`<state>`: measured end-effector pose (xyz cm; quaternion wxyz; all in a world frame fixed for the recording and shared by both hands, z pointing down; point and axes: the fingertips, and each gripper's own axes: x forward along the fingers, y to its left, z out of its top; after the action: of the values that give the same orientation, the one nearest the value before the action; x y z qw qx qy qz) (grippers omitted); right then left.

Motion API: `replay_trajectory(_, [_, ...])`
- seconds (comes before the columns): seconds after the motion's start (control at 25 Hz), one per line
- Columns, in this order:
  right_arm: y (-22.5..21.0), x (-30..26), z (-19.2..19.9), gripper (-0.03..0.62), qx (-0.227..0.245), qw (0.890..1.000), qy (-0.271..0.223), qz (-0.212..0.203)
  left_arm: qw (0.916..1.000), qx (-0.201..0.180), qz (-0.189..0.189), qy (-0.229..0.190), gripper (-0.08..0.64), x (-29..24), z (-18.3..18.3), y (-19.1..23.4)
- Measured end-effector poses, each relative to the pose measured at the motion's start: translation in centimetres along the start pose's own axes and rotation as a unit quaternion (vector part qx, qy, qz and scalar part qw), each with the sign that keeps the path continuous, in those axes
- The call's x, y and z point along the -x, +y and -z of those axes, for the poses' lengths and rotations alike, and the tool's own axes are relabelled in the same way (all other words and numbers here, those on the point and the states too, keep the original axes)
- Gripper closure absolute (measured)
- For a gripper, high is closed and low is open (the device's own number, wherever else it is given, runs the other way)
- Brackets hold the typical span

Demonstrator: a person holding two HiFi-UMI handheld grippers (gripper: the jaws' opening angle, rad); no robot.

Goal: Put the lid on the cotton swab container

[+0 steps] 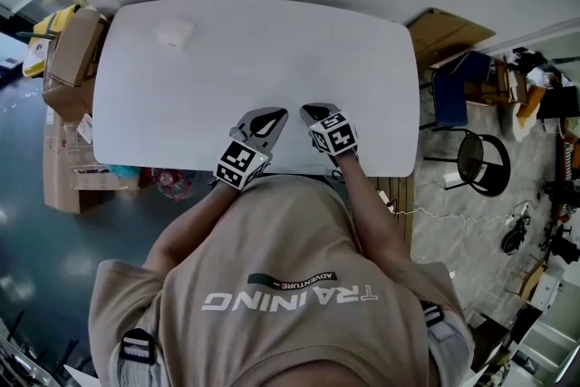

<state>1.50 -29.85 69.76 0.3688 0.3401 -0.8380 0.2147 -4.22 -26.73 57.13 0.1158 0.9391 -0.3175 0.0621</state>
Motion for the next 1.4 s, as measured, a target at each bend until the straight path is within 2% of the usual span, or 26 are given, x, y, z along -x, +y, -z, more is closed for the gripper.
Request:
replay_trajectory(0.28, [0.2, -0.2, -0.1, 0.571, 0.029, 0.997, 0.069, 0.005, 1.0, 0.005, -0.004, -0.006, 0.548, 0.2, -0.3, -0.2])
replay_trajectory(0.52, [0.1, -0.2, 0.0, 0.571, 0.028, 0.997, 0.064, 0.02, 0.9997, 0.012, -0.016, -0.011, 0.548, 0.7, -0.2, 0.0])
replay_trajectory(0.72, [0.3, -0.7, -0.3, 0.571, 0.013, 0.998, 0.054, 0.015, 0.9997, 0.01, -0.02, -0.01, 0.548, 1.5, -0.2, 0.2])
replay_trajectory(0.84, [0.2, -0.2, -0.3, 0.571, 0.024, 0.999, 0.026, 0.009, 0.9995, 0.009, -0.029, -0.012, 0.548, 1.6, -0.7, 0.1])
replay_trajectory(0.92, [0.4, 0.6, -0.7, 0.571, 0.032, 0.999, -0.011, 0.008, 0.9992, 0.005, -0.036, -0.019, 0.548, 1.9, -1.5, 0.3])
replay_trajectory(1.12, [1.8, 3.6, -1.6, 0.571, 0.013, 0.996, -0.085, -0.006, 0.9975, 0.0, -0.06, -0.037, 0.548, 3.4, -3.6, 1.3])
replay_trajectory(1.24, [3.1, 6.3, -3.0, 0.571, 0.016, 0.99, -0.134, -0.027, 0.9964, -0.004, -0.069, -0.048, 0.548, 3.9, -5.1, 1.7])
replay_trajectory(1.4, [4.7, 10.8, -6.1, 0.571, 0.048, 0.976, -0.212, -0.015, 0.9956, -0.009, -0.073, -0.057, 0.548, 4.7, -6.4, 1.8])
